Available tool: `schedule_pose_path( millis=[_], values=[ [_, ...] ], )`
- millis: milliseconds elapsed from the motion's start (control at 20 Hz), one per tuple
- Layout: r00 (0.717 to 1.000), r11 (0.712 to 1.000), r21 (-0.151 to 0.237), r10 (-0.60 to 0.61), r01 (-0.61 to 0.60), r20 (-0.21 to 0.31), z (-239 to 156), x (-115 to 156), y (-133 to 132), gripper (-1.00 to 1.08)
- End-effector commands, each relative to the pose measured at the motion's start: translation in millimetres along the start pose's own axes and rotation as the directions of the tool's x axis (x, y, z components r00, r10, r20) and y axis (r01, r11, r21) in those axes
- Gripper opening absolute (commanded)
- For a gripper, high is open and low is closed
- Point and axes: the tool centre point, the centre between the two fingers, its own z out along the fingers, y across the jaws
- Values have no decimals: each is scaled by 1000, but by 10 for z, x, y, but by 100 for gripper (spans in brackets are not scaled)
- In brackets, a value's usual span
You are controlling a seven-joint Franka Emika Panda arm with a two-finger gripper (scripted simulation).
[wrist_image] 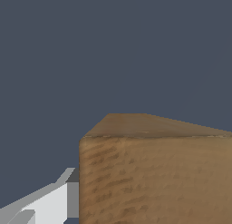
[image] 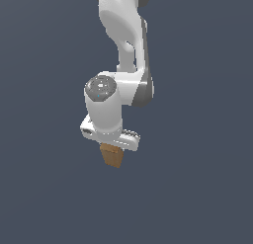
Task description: Pick up the object and move it to a goal position.
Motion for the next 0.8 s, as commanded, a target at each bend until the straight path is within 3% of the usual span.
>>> schedule_pose_path(
  millis=[0, 750],
  values=[
    [1000, 1000, 0, 0, 0, 0, 0, 0, 0, -100],
    [1000, 1000, 0, 0, 0, -1, -202, 281, 20, -100]
  ],
)
